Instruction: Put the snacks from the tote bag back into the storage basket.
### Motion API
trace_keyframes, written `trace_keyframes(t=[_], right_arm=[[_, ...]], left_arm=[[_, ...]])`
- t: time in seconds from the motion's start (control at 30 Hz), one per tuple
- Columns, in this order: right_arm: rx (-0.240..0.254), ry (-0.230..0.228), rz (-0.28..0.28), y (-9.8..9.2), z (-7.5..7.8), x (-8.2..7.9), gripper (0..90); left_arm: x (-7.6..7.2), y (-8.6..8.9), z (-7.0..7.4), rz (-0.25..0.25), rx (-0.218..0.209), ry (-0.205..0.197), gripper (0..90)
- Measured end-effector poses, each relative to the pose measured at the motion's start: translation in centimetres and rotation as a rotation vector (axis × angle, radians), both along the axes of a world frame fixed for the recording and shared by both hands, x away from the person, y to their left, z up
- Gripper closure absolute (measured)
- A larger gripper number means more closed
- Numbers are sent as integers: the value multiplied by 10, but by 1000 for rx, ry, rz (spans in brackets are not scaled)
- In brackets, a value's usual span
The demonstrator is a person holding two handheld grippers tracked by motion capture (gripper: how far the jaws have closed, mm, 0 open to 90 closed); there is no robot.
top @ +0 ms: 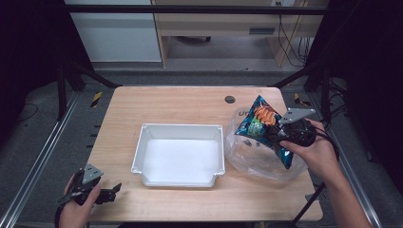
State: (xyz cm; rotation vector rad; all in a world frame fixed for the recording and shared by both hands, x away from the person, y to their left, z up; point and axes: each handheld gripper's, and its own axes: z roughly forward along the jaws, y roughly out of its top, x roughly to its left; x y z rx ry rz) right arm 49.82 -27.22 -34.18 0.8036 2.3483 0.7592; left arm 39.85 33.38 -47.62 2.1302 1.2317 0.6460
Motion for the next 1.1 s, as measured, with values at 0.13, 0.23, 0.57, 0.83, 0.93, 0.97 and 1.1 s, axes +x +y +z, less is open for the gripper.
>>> trace_keyframes(t=[0.13, 0.23, 0.57, 0.83, 0.93, 0.97, 1.1], right_arm=[[13, -17, 17, 6, 5, -2, 410], [19, -25, 30, 11, 8, -4, 411], [32, -38, 62, 25, 14, -7, 411], [21, -41, 75, 33, 14, -6, 413], [25, -46, 85, 36, 16, -6, 413], [27, -48, 85, 37, 16, -7, 413], [28, -50, 93, 40, 17, -7, 413]], left_arm=[[0, 0, 0, 2, 0, -1, 31], [0, 0, 1, 3, -3, -5, 31], [0, 1, 2, 10, -6, -19, 31], [0, 1, 2, 6, -2, -11, 31], [0, 1, 1, 6, -1, -8, 31], [0, 1, 1, 6, -1, -8, 31], [0, 1, 1, 6, -1, -7, 31]])
